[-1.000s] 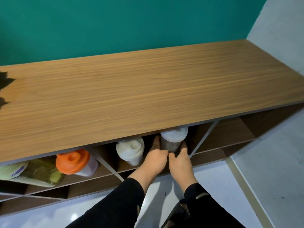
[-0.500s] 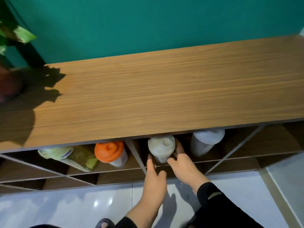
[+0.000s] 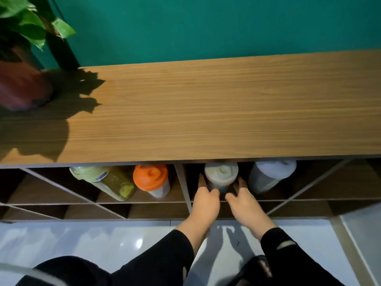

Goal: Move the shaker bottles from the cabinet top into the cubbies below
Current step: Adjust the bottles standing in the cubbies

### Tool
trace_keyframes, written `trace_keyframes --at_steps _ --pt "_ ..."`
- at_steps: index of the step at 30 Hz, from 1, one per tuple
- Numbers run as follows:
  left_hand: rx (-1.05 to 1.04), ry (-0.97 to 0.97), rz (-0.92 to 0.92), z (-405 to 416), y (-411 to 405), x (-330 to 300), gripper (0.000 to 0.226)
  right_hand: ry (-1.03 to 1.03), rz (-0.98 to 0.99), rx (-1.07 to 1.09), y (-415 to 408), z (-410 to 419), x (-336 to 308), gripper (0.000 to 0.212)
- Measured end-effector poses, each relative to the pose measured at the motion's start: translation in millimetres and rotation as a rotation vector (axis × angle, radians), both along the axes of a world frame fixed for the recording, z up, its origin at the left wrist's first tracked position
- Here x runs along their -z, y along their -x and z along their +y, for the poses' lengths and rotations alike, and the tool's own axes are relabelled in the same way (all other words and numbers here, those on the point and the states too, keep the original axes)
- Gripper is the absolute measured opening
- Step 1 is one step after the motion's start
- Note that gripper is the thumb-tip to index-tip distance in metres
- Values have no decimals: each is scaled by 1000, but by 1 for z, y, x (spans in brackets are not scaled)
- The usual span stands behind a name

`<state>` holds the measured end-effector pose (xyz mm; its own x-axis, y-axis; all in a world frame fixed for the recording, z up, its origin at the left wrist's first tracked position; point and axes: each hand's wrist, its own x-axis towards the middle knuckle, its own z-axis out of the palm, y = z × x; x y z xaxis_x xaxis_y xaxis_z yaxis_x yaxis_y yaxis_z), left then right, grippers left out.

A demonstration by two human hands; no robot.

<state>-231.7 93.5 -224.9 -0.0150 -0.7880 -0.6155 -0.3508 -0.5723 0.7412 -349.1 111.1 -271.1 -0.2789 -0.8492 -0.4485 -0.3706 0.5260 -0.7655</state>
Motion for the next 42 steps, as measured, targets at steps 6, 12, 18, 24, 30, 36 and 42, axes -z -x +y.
trace_keyframes --at_steps 6,12,18,24,30,36,42 --pt "-26 41 76 43 -43 -6 33 -257 100 -415 -12 19 -12 21" --pt "-312 166 -3 32 -145 1 26 -155 -63 -566 -104 20 -26 55" --pt "-185 82 55 8 -175 2 65 -81 -276 -175 -181 0 -27 76" --pt "-124 79 76 -1 -173 8 49 -79 -293 37 -200 -32 -11 68" --pt "-156 78 80 -19 -176 7 51 -16 -272 93 -211 -39 -12 73" --pt "-201 87 128 -38 -185 16 54 50 -331 65 -219 -26 -11 75" --pt "-277 21 286 -45 -187 12 59 28 -299 58 -216 -26 -6 72"
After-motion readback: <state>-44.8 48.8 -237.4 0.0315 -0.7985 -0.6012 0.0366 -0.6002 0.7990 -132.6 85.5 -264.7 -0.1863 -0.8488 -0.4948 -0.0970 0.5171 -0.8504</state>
